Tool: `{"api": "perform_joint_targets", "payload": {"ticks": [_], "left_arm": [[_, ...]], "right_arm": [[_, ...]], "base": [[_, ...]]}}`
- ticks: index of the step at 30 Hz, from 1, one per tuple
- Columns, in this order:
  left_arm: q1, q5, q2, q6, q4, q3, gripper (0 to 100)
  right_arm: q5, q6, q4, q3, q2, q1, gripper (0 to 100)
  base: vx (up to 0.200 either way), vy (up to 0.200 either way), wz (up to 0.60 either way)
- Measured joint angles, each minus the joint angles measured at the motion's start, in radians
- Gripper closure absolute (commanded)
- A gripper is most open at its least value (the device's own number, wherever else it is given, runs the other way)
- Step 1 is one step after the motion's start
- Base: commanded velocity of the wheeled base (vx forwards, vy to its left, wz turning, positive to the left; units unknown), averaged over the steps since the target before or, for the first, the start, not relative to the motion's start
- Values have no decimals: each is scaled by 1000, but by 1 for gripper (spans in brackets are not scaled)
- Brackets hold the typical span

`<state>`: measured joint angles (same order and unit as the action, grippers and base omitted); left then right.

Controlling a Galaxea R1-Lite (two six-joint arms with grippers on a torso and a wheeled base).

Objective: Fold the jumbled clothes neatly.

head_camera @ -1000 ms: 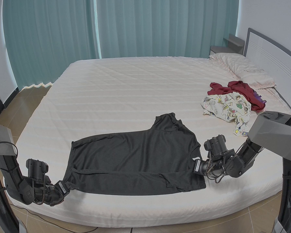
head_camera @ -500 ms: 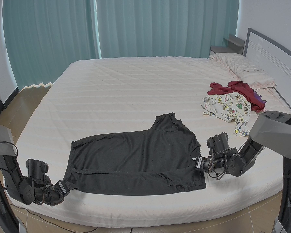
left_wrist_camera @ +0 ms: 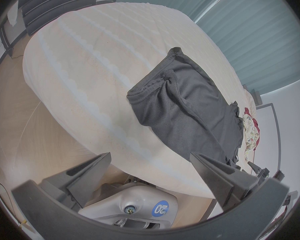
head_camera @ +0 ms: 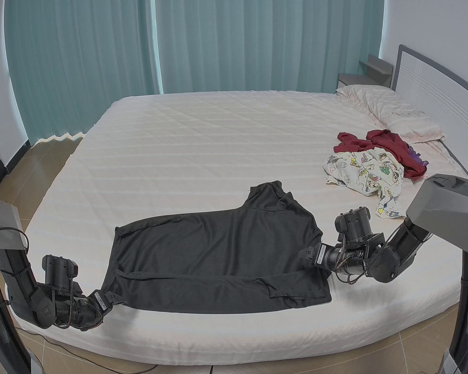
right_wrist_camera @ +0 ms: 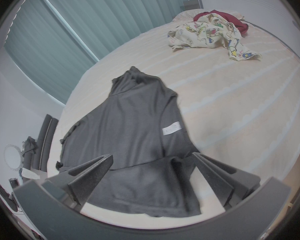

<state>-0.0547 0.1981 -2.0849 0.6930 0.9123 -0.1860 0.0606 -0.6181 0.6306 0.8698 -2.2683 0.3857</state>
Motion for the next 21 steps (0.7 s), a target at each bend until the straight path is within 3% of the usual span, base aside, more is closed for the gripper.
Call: {"api": "perform_joint_targets", "payload": {"ticks": [12, 21], "left_arm": [[0, 0, -1, 0, 0, -2, 0], [0, 0, -4, -2, 0, -3, 0]], "right_arm": [[19, -115, 28, -102, 76, 250, 0], [80, -115, 32, -98, 13, 328, 0]], "base": [[0, 0, 0], [0, 0, 0]]}}
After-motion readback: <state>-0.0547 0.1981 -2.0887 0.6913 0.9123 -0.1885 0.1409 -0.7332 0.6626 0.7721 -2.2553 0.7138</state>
